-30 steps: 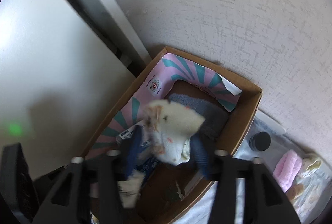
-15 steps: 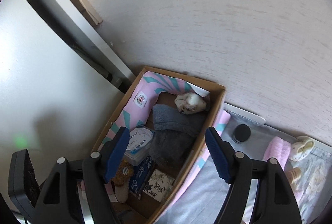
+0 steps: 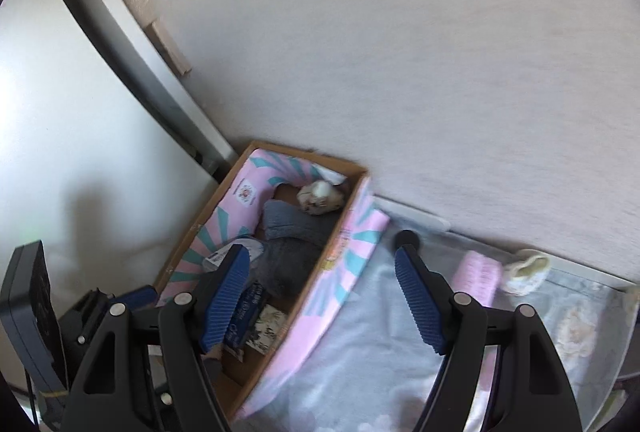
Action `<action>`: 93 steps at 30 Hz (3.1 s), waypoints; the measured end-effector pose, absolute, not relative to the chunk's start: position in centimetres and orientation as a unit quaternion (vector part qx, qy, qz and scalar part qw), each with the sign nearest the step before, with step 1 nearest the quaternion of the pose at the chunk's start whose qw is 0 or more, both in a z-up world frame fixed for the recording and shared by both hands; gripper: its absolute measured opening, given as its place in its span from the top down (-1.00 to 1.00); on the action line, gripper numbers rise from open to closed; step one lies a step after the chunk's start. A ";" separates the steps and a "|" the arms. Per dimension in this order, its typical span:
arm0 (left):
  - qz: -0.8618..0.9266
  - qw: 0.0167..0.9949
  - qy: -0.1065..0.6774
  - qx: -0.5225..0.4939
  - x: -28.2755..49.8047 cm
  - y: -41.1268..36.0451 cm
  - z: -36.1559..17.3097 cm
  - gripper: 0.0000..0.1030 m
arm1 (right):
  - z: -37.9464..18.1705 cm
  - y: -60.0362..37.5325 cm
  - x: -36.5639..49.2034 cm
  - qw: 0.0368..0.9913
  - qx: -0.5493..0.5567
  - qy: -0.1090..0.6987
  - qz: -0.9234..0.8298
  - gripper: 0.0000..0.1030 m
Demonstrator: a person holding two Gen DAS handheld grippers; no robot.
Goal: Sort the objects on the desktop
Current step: 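Move both tools back over the pink fuzzy items on the table, then grasp pink fuzzy block with left gripper while right gripper grasps pink fuzzy roll, then carry both pink fuzzy items over the striped box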
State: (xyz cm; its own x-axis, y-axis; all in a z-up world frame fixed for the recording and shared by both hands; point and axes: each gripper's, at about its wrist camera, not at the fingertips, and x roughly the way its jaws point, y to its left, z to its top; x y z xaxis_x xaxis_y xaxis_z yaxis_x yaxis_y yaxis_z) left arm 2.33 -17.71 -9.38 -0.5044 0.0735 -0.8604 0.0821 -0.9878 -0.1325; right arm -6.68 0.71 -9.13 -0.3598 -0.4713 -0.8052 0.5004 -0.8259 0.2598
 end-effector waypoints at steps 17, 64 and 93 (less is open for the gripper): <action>-0.881 -0.086 0.017 0.464 -0.4 -8.2 -6.0 -1.00 | -5.6 20.0 -4.4 0.149 0.443 -0.046 -0.883 -0.39; -0.825 -0.088 0.008 0.559 -10.4 2.1 -22.4 0.20 | -23.4 20.6 -4.6 0.202 0.559 0.039 -0.803 0.58; -0.871 -0.073 0.057 0.483 -2.4 -9.6 -5.2 0.20 | -6.8 15.3 -2.2 0.201 0.445 0.063 -0.870 0.61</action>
